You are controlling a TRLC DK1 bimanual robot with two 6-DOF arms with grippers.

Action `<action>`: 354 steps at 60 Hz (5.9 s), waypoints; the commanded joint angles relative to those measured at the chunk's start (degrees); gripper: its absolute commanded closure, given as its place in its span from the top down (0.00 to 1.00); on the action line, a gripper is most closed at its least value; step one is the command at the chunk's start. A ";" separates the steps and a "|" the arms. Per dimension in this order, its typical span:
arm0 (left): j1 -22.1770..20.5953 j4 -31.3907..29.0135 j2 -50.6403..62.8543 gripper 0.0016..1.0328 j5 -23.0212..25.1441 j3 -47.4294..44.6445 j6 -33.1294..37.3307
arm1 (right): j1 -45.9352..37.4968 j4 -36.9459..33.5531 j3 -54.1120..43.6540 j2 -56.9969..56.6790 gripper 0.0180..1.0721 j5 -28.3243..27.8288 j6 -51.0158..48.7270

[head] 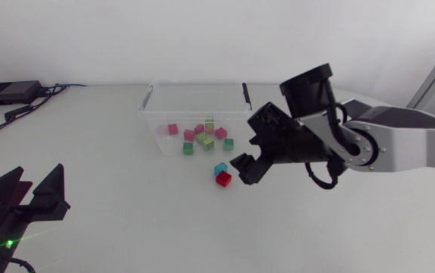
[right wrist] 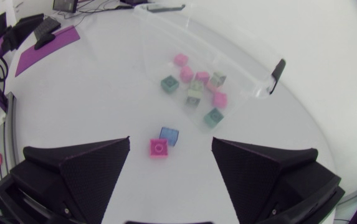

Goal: Pick up the duplo bricks and place them in the container

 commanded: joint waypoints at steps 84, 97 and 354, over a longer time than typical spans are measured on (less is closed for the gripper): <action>-0.24 -0.27 -0.58 0.96 -0.33 -0.78 0.66 | 0.84 -16.62 19.17 18.48 0.25 1.93 0.65; -0.24 -0.27 -0.58 0.96 -0.33 -0.78 0.66 | -1.97 -20.40 27.52 10.84 0.25 1.93 0.91; -0.24 -0.19 -0.58 0.96 -0.33 -0.78 0.66 | 0.49 -13.37 54.33 34.30 0.90 11.77 9.70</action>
